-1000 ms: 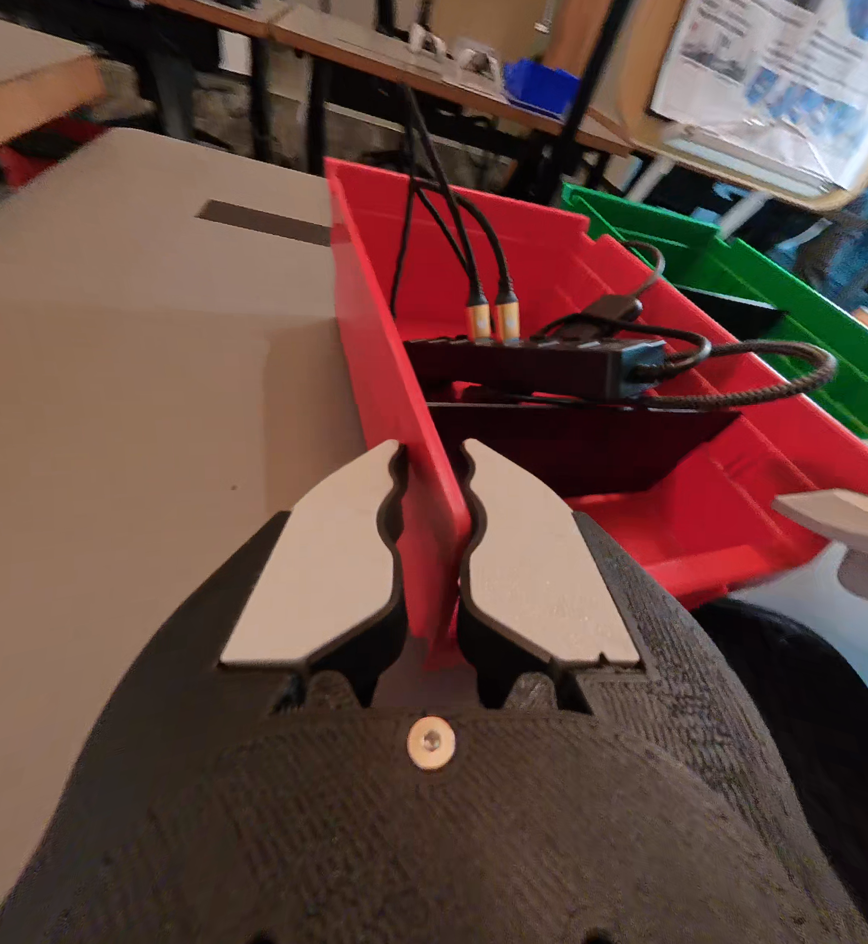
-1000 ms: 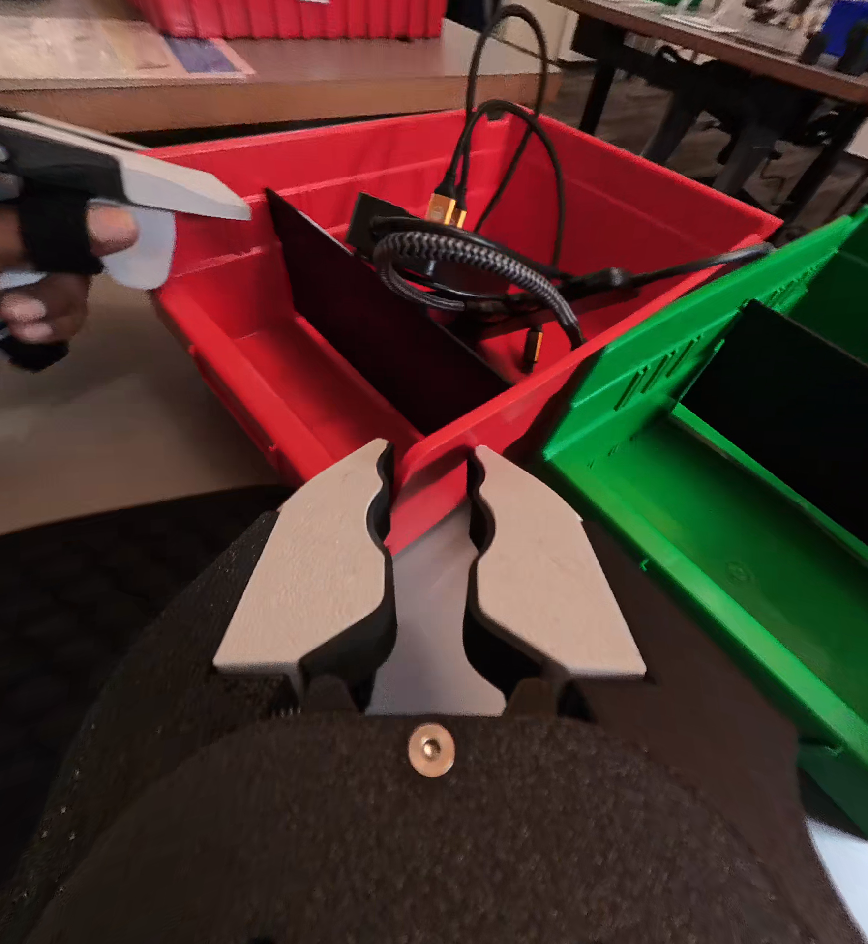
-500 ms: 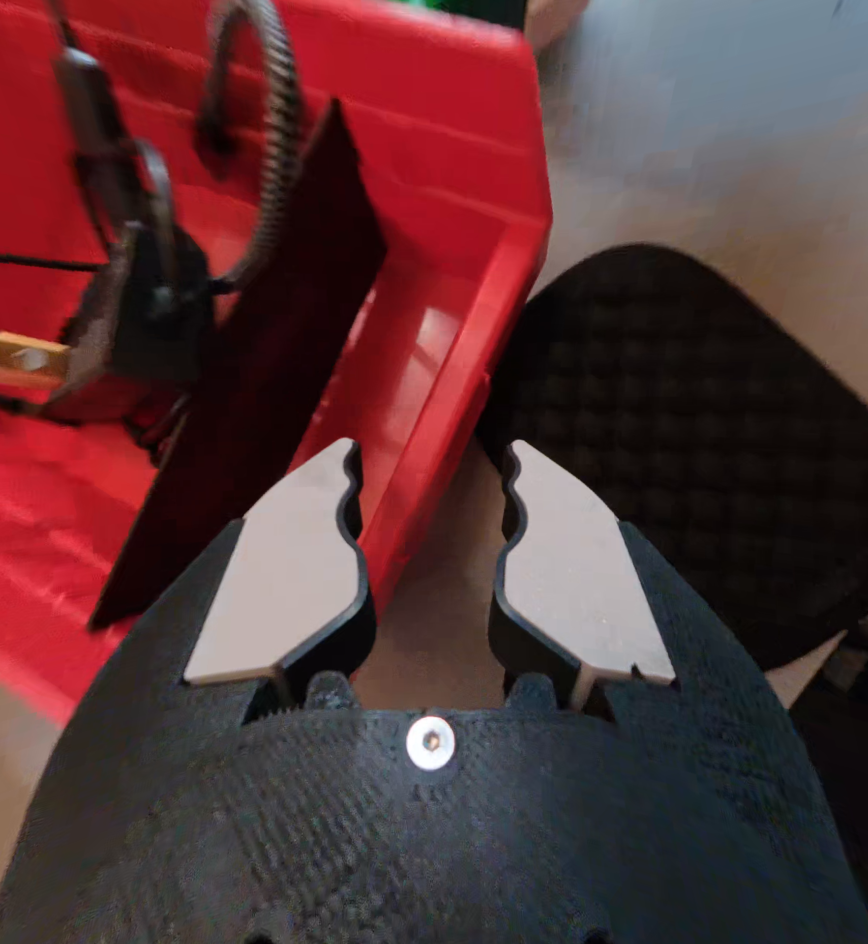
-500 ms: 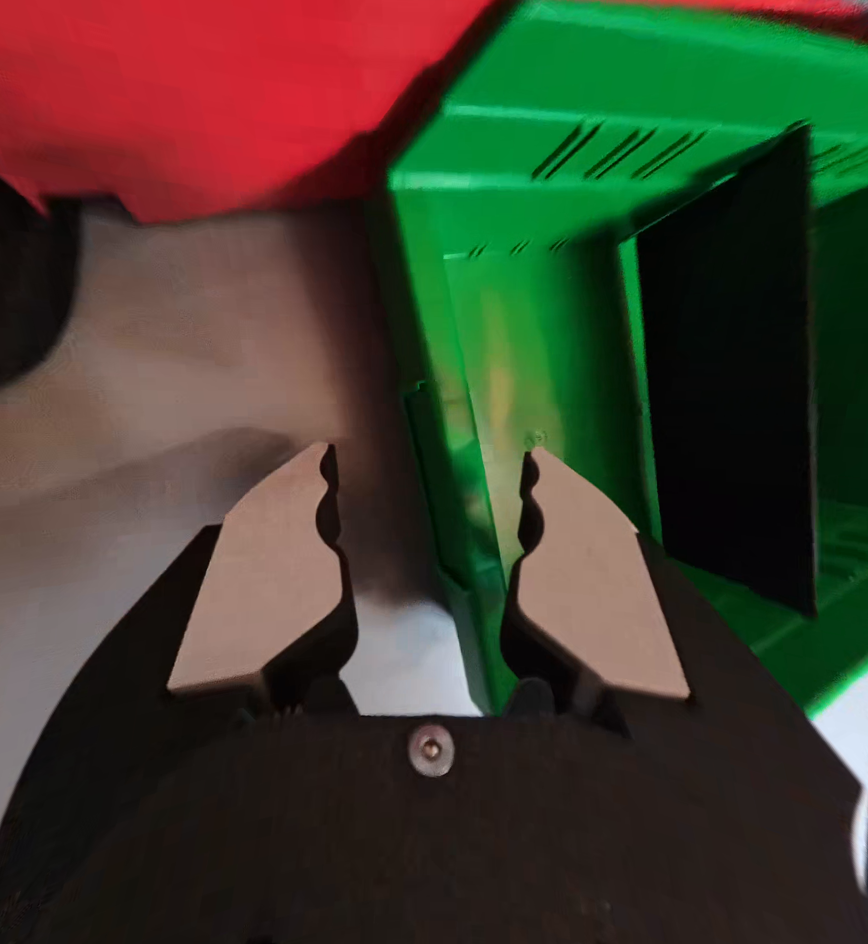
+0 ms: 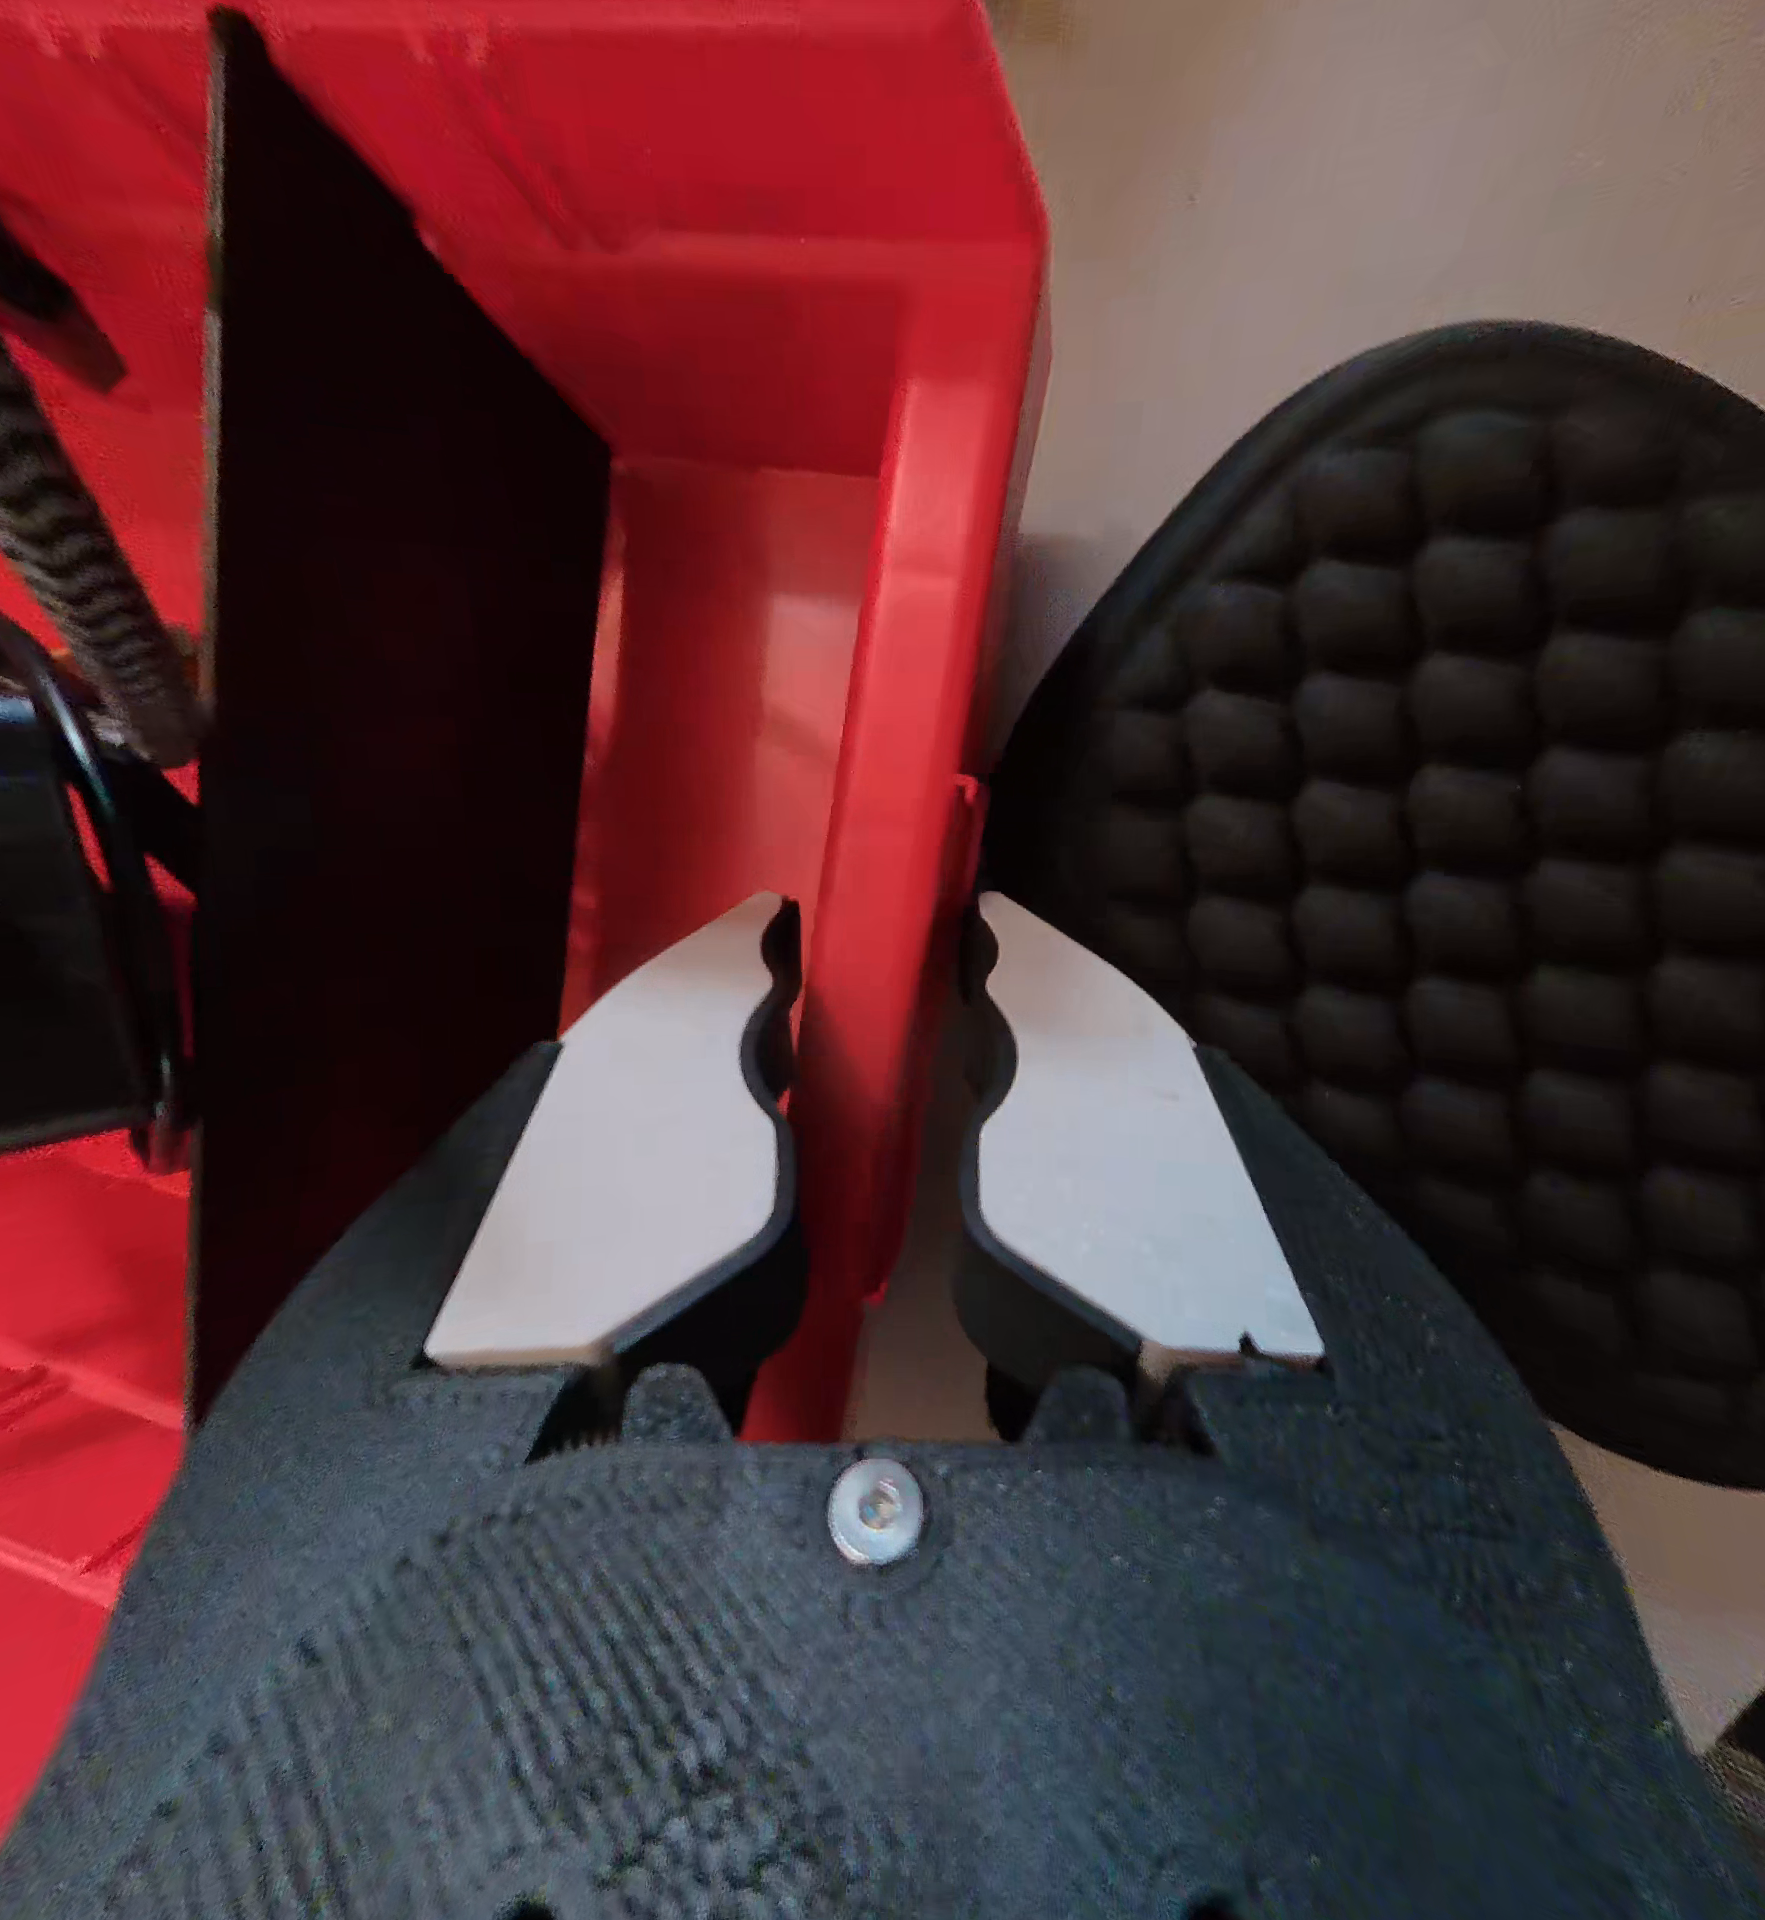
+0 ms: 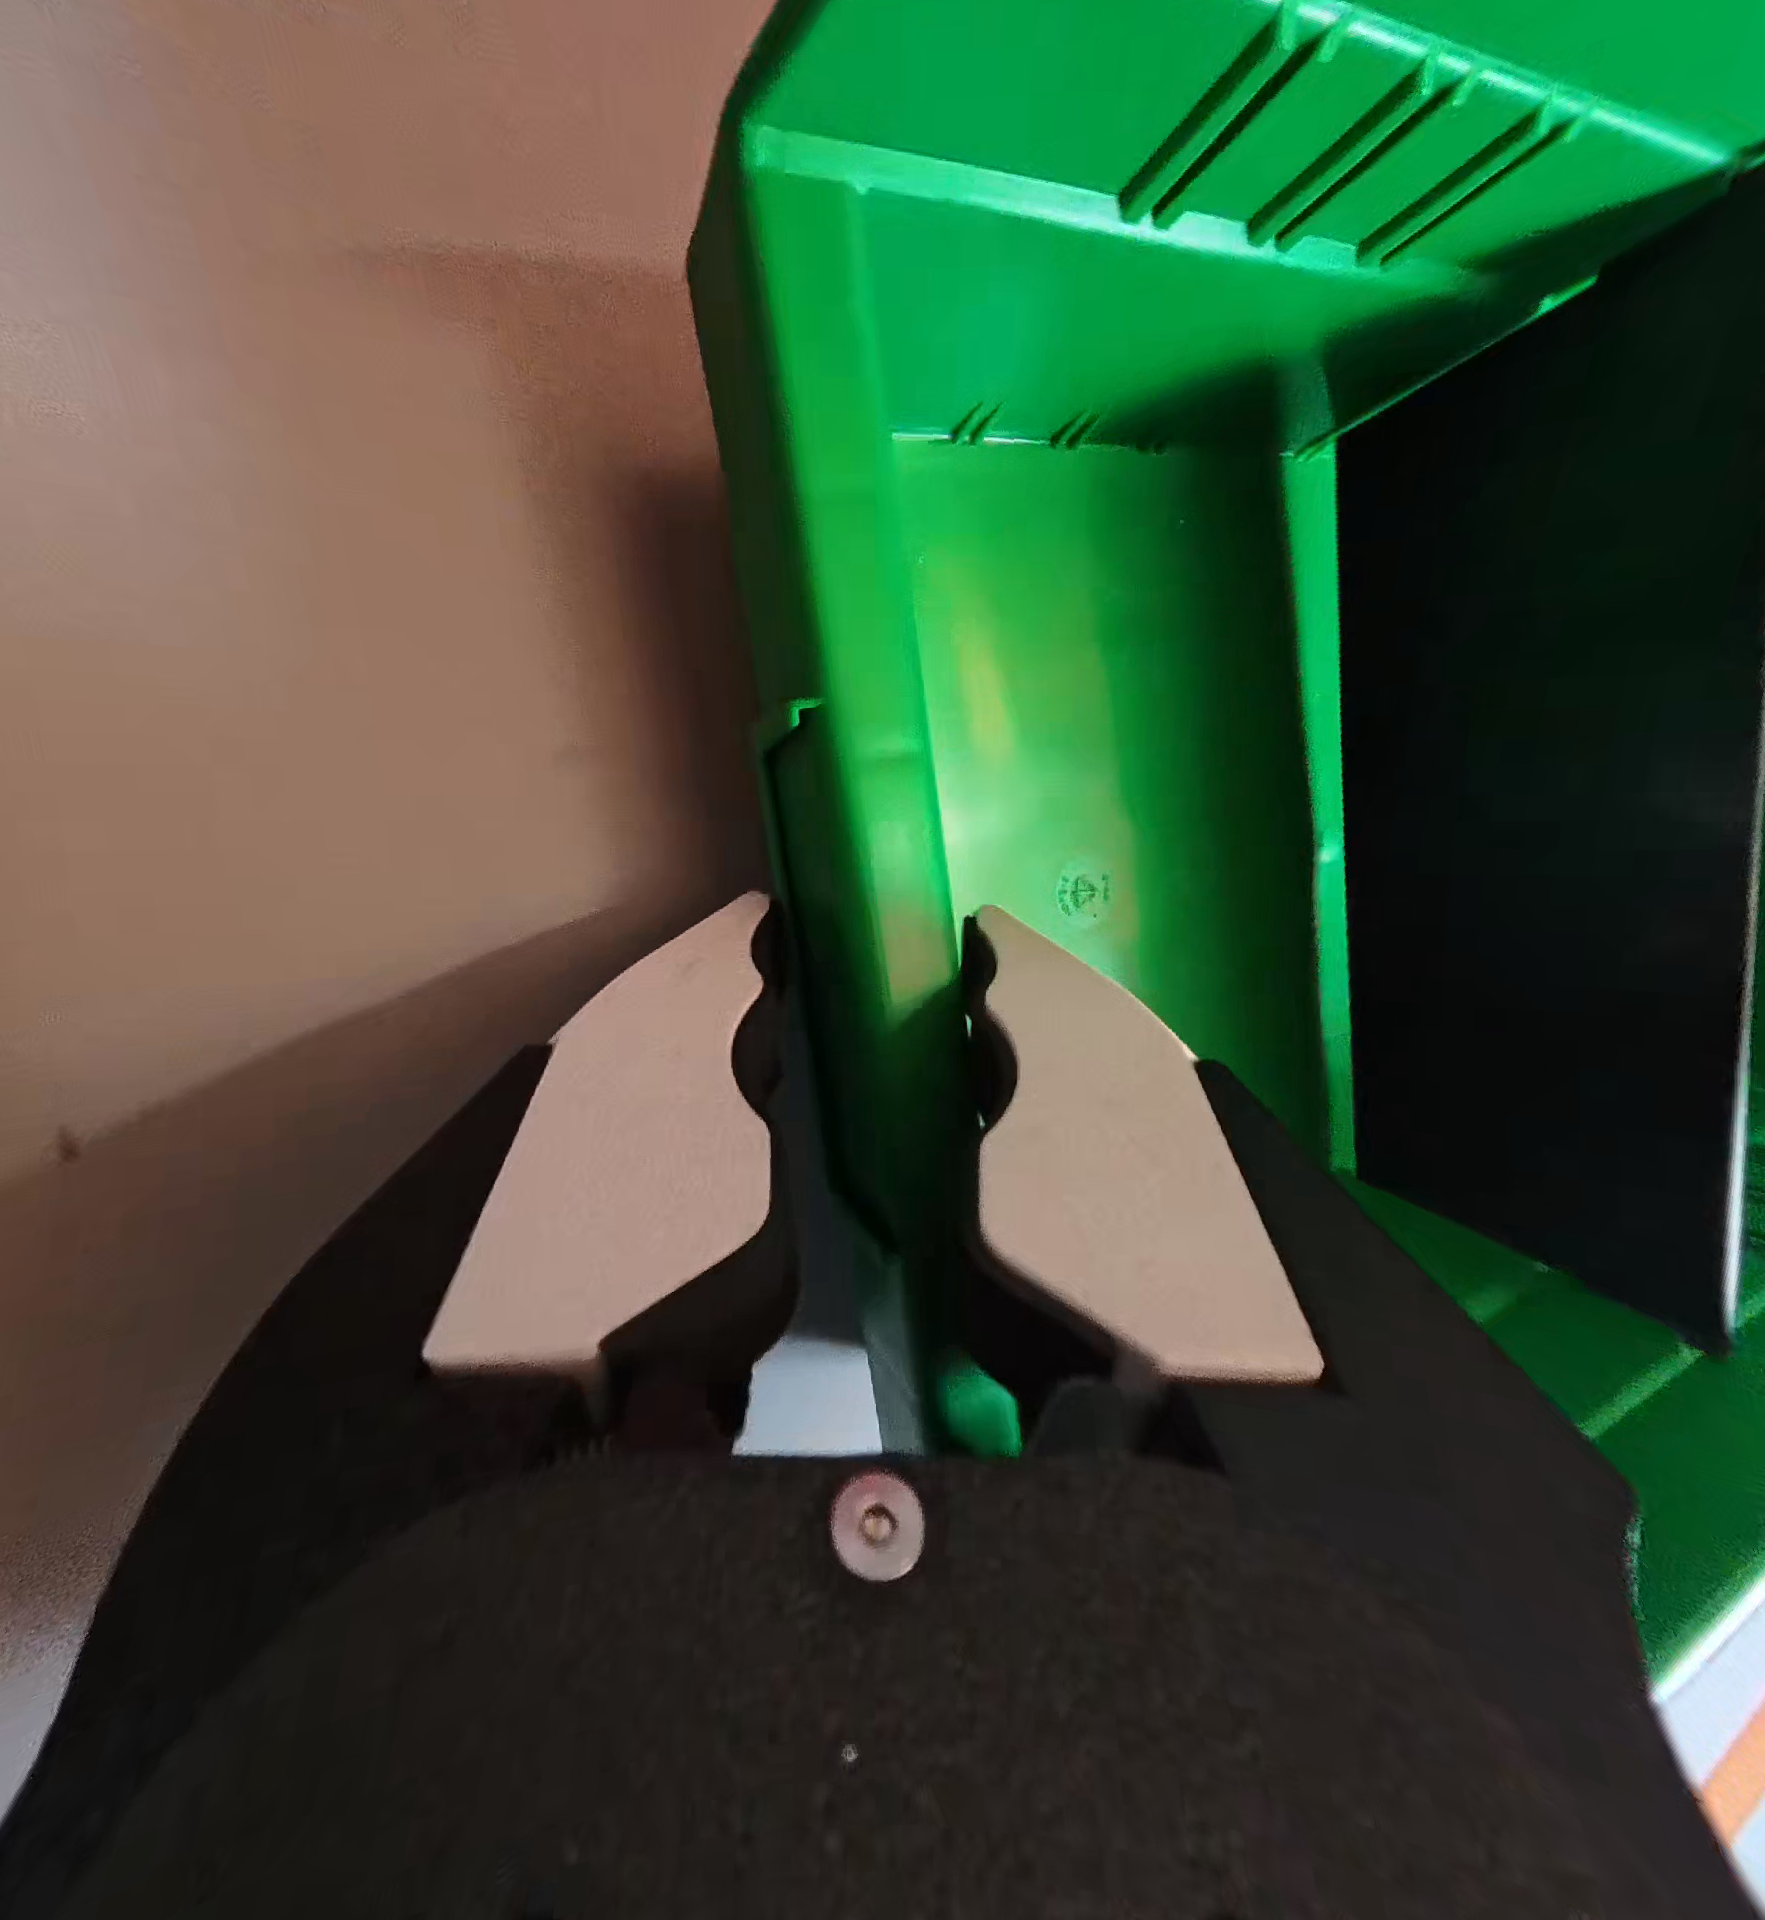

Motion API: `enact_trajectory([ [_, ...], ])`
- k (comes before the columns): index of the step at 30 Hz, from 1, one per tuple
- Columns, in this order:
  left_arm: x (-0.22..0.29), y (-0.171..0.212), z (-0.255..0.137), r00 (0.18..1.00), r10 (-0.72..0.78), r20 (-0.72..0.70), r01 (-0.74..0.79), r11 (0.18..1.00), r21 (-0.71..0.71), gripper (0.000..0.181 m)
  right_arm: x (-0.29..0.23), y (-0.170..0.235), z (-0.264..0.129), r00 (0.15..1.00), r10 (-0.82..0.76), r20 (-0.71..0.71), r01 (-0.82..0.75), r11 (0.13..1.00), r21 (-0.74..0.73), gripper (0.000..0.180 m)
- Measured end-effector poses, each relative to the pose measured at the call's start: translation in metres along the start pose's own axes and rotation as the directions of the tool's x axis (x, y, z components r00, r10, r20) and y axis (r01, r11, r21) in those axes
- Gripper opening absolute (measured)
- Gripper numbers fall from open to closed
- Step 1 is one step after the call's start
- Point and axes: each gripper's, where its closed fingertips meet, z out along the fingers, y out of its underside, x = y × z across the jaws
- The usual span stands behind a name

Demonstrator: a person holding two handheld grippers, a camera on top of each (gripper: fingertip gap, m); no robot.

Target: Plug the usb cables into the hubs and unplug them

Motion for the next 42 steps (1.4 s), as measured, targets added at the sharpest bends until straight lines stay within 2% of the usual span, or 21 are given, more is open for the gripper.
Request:
enact_trajectory([
  [9, -0.021, -0.016, 0.012, 0.999, 0.004, 0.041, -0.004, 1.0, 0.008, 0.029, 0.039, 0.117, -0.043, 0.992, 0.079, -0.103, -0.086, 0.994, -0.073, 0.032],
  [16, -0.046, -0.028, 0.025, 0.999, -0.012, 0.044, 0.011, 1.0, 0.015, 0.029, 0.083, 0.163, -0.043, 0.983, 0.111, -0.145, -0.125, 0.988, -0.092, 0.032],
  [21, -0.07, -0.036, 0.035, 0.998, -0.036, 0.059, 0.033, 0.999, 0.042, 0.031, 0.109, 0.173, -0.036, 0.973, 0.153, -0.175, -0.168, 0.983, -0.072, 0.034],
  [24, -0.089, -0.042, 0.041, 0.993, -0.066, 0.097, 0.06, 0.996, 0.068, 0.031, 0.12, 0.175, -0.036, 0.96, 0.178, -0.216, -0.192, 0.98, -0.047, 0.045],
  [26, -0.101, -0.046, 0.042, 0.986, -0.095, 0.138, 0.081, 0.992, 0.099, 0.034, 0.124, 0.168, -0.042, 0.947, 0.211, -0.242, -0.211, 0.977, 0.025, 0.052],
  [28, -0.107, -0.055, 0.038, 0.98, -0.131, 0.152, 0.104, 0.979, 0.176, 0.036, 0.126, 0.153, -0.056, 0.928, 0.272, -0.257, -0.235, 0.958, 0.164, 0.052],
  [30, -0.111, -0.067, 0.023, 0.972, -0.199, 0.124, 0.155, 0.943, 0.294, 0.039, 0.126, 0.138, -0.074, 0.905, 0.344, -0.249, -0.259, 0.912, 0.318, 0.052],
  [33, -0.121, -0.089, -0.018, 0.95, -0.303, 0.077, 0.225, 0.834, 0.503, 0.036, 0.125, 0.124, -0.097, 0.869, 0.436, -0.234, -0.273, 0.818, 0.506, 0.049],
  [35, -0.138, -0.097, -0.05, 0.922, -0.377, 0.093, 0.247, 0.754, 0.608, 0.036, 0.126, 0.121, -0.108, 0.843, 0.486, -0.229, -0.271, 0.753, 0.599, 0.045],
  [37, -0.157, -0.096, -0.072, 0.889, -0.443, 0.119, 0.269, 0.713, 0.648, 0.036, 0.126, 0.12, -0.114, 0.823, 0.524, -0.219, -0.28, 0.71, 0.646, 0.044],
  [39, -0.17, -0.09, -0.077, 0.873, -0.46, 0.16, 0.279, 0.742, 0.61, 0.04, 0.126, 0.121, -0.115, 0.82, 0.53, -0.217, -0.282, 0.704, 0.652, 0.044],
  [42, -0.188, -0.069, -0.059, 0.87, -0.357, 0.34, 0.203, 0.888, 0.413, 0.046, 0.125, 0.123, -0.116, 0.818, 0.52, -0.245, -0.259, 0.713, 0.651, 0.042],
])
